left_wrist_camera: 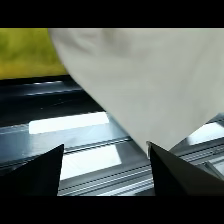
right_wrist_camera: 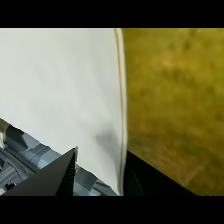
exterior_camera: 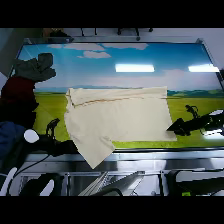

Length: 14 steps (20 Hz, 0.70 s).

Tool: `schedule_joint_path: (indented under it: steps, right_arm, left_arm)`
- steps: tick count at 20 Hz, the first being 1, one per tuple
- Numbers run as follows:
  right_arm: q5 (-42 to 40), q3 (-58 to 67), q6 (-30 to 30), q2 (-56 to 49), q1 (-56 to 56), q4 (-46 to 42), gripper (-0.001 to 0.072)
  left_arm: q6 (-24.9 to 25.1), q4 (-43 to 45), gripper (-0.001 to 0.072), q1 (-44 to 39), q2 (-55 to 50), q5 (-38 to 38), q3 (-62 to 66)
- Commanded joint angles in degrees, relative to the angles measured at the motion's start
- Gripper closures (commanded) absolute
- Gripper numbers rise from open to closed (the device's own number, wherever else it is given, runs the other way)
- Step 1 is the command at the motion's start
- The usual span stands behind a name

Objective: Fold the shirts.

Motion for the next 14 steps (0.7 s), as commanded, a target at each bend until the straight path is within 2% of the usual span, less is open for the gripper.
schedule_joint_path:
  steps: [1,5,9,10,14]
  right_arm:
    - [1.27,-0.33,0.42,1.64,0.74,1.27,0.0347]
    - [1.27,-0.33,0.44,1.64,1.38,1.31,0.0347]
    - [1.33,-0.33,0.48,1.64,1.42,1.31,0.0347]
    - [1.44,-0.33,0.70,1.64,1.44,1.46,0.0347]
    - [1.97,-0.37,0.70,1.64,1.42,1.95,0.0347]
  left_arm:
    - [0.04,-7.30,0.0131,-0.02,4.50,7.74,-7.98]
    - [1.11,-10.43,0.0131,-0.24,4.44,16.50,-12.35]
    - [3.85,-15.47,0.0131,-0.24,3.56,20.35,-12.20]
    - [5.03,-17.81,0.0131,-0.26,2.01,20.94,-12.22]
    - [14.82,-26.99,0.0132,-0.24,-6.97,21.16,-12.20]
